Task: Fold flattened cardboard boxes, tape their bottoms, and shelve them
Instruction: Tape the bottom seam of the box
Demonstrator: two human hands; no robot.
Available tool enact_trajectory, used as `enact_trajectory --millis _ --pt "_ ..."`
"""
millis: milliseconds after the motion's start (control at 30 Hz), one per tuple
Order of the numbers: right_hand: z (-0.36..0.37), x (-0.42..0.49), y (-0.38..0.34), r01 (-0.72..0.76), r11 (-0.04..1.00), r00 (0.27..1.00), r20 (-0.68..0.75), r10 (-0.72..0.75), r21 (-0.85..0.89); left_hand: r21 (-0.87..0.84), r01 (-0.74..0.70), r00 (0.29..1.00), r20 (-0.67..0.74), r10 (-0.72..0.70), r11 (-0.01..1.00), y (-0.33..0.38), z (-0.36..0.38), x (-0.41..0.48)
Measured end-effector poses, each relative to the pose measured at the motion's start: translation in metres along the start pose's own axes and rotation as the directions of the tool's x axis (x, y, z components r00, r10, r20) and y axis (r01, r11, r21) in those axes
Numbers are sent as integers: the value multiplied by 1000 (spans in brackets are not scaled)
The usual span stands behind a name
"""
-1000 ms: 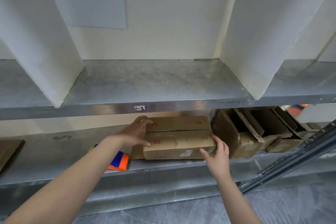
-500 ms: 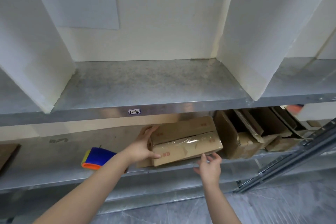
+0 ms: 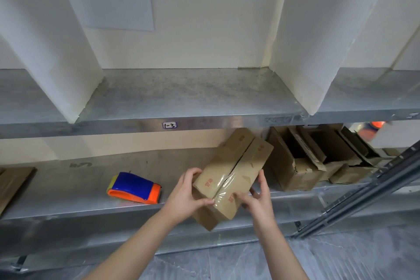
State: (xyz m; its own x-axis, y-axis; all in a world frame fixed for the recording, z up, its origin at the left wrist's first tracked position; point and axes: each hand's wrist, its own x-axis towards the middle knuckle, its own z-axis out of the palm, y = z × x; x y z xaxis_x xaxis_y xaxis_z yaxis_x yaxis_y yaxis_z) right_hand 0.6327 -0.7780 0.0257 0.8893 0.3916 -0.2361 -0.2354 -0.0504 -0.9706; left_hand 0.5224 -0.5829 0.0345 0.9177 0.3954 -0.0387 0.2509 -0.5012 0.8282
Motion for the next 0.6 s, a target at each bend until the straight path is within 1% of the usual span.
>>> enact_trajectory --millis 67,100,167,267,367,467,533,600 --pt "-1 -4 -4 51 998 999 18 -50 -30 26 -24 999 34 23 999 5 7 -9" --pt "-1 -5 -5 73 996 997 18 -72 -59 69 -42 998 47 39 997 5 11 -13" --pt "-1 -5 -9 101 988 994 58 -94 -117 134 -58 998 39 53 989 6 15 -21" --pt "2 -4 -14 153 967 973 205 -110 -205 146 -23 997 -68 33 989 3 10 -28" --pt "11 -2 -14 222 923 936 333 -112 -313 174 -5 995 -101 23 985 -4 2 -37" --pt "26 -1 -10 278 853 919 380 -103 -441 189 -6 993 -116 28 982 -15 -6 -39" --pt "35 1 -3 311 816 913 393 -113 -488 210 -29 989 -133 58 977 -26 -11 -34" --pt "42 4 5 317 787 920 374 -119 -530 300 -73 988 -106 109 951 -34 -14 -27"
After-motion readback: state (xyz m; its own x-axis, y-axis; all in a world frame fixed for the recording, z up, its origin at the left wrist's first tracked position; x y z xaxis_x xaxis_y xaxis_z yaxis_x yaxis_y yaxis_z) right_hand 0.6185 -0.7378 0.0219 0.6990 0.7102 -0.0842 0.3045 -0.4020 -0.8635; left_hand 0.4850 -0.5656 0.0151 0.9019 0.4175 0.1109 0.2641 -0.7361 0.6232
